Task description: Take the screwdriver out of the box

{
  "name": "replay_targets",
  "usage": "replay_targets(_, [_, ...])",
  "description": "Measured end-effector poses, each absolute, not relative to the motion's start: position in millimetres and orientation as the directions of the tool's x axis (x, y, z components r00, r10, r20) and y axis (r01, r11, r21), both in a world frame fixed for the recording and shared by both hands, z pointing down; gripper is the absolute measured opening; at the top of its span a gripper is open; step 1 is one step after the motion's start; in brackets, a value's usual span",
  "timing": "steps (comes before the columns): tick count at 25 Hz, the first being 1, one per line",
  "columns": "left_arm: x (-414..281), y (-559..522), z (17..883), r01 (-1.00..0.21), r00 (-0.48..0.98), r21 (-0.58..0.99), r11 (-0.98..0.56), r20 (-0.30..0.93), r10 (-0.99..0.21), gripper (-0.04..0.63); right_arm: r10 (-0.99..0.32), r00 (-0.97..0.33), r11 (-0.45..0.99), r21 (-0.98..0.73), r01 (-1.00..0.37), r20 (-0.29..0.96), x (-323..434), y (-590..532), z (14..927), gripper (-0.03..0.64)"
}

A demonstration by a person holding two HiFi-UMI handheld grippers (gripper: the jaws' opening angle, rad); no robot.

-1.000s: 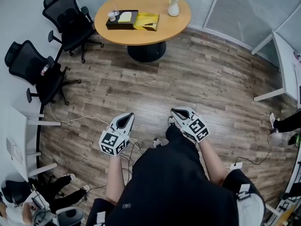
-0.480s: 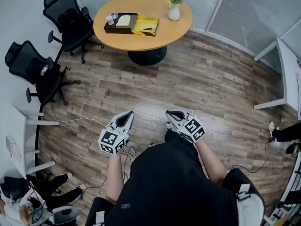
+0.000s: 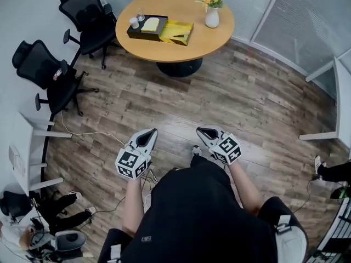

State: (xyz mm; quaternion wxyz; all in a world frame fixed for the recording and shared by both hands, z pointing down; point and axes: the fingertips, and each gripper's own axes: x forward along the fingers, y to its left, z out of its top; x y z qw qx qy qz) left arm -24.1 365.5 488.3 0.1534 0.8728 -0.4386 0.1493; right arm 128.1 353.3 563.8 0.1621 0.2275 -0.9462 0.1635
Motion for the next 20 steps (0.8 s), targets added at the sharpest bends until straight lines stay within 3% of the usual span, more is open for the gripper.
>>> replay_targets(20, [9.8, 335.5, 496.6, -0.845, 0.522, 0.132, -0.519, 0.422, -0.742, 0.006, -0.352, -0.861, 0.846, -0.269, -0.461, 0.367, 160.6, 293.0, 574.5, 0.008])
